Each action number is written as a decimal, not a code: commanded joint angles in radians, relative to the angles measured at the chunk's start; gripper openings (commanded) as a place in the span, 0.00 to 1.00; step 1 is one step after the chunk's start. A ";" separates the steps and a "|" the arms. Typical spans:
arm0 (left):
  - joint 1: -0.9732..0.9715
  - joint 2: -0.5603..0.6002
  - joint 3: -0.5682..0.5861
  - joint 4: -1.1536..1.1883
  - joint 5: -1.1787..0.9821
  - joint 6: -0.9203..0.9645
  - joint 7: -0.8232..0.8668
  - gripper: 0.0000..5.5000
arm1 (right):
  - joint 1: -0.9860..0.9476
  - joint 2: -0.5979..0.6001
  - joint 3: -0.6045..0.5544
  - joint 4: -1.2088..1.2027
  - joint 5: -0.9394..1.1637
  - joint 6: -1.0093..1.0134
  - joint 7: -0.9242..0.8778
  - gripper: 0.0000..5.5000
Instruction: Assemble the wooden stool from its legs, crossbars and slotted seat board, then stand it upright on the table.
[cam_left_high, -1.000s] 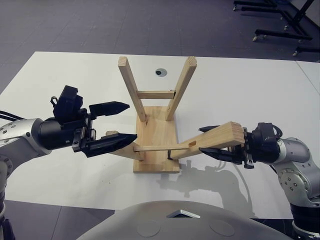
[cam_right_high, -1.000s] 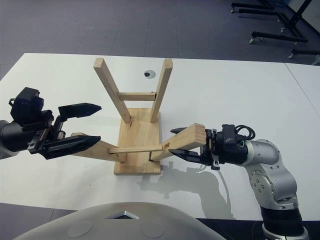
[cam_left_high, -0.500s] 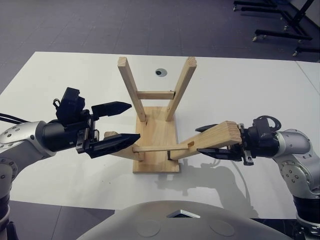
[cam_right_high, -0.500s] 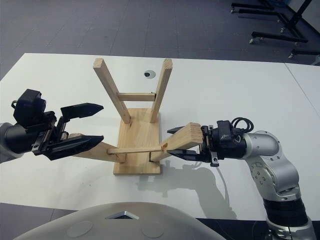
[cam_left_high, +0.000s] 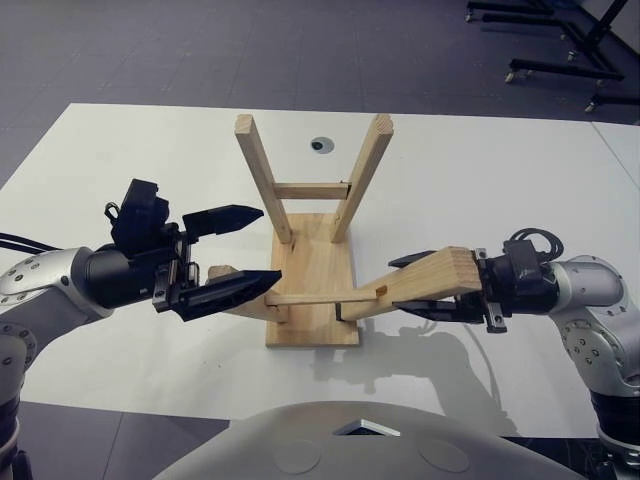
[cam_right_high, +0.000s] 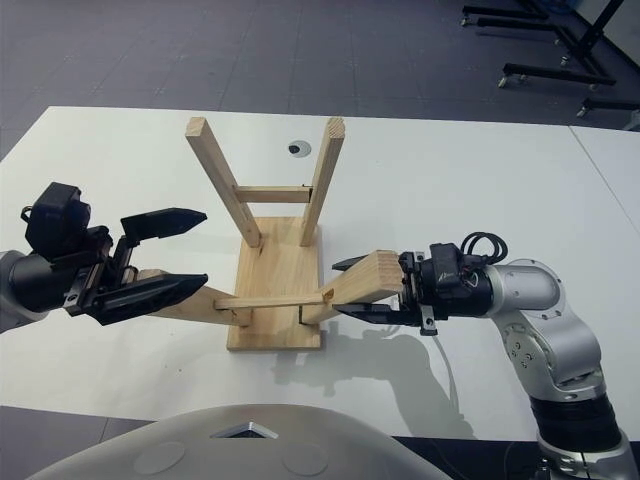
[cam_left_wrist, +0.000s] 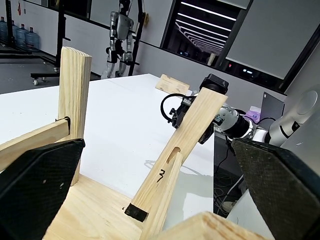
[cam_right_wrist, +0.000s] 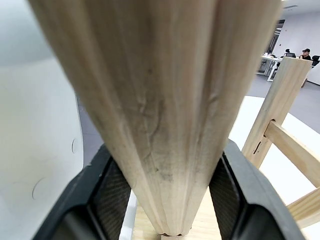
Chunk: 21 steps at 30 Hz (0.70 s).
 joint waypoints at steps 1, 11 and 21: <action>0.000 0.022 -0.018 0.001 0.026 0.020 -0.005 0.98 | -0.003 -0.008 0.026 0.009 -0.043 -0.009 0.007 0.37; -0.020 0.023 -0.032 0.013 0.039 0.020 -0.020 0.98 | 0.014 0.003 0.091 0.041 -0.065 -0.008 -0.010 0.37; -0.019 0.014 -0.042 0.001 0.046 0.016 -0.012 0.98 | -0.030 -0.001 0.115 0.044 -0.068 -0.009 -0.018 0.37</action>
